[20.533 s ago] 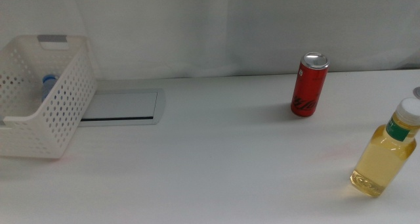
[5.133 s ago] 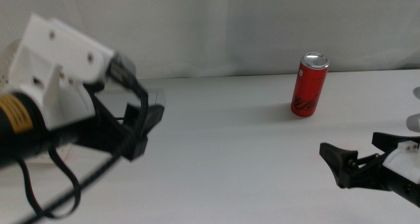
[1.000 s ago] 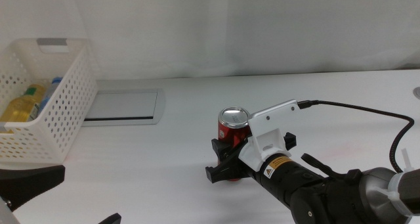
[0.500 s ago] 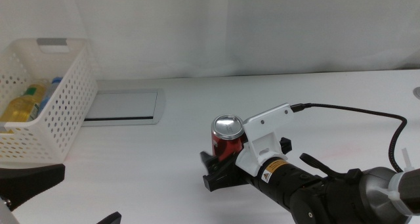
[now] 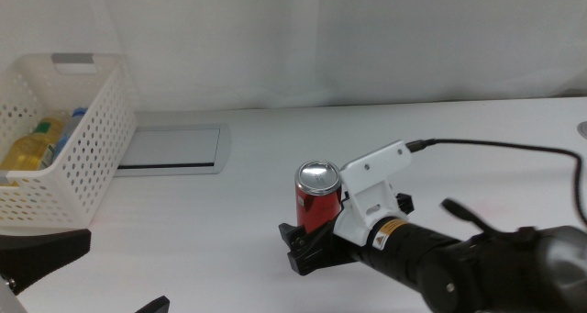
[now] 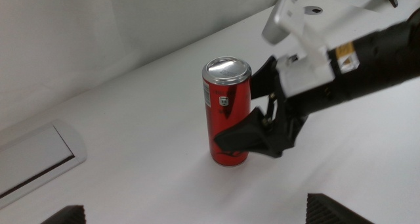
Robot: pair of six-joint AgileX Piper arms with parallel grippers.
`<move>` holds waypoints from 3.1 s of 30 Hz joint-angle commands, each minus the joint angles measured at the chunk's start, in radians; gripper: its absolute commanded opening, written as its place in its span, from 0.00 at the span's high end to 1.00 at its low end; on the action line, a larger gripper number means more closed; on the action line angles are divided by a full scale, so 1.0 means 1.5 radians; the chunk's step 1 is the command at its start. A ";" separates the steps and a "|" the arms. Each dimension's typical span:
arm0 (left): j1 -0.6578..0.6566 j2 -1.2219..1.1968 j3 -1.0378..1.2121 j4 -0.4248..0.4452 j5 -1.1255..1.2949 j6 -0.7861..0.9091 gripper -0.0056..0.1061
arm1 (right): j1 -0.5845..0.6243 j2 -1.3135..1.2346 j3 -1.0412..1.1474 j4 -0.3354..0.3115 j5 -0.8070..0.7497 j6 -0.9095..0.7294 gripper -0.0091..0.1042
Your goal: Use arms to grab the bottles and put them into the dustbin to the left of the table.
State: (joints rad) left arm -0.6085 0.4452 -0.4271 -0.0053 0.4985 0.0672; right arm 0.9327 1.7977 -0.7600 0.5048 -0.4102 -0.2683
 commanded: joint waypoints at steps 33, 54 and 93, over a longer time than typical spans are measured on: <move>-0.005 0.001 0.002 -0.015 -0.063 -0.005 0.18 | -0.416 -0.621 0.131 0.096 0.519 -0.377 0.05; -0.046 0.432 0.082 -0.035 -0.591 -0.016 0.18 | -0.416 -0.670 0.131 0.094 0.507 -0.361 0.05; -0.112 1.036 -0.155 -0.113 -0.994 -0.069 0.18 | -0.416 -0.670 0.131 0.094 0.533 -0.361 0.05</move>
State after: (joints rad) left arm -0.7725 1.9861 -0.6400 -0.1626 -1.0049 -0.0255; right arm 0.3128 0.7969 -0.5705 0.6539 0.3819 -0.8073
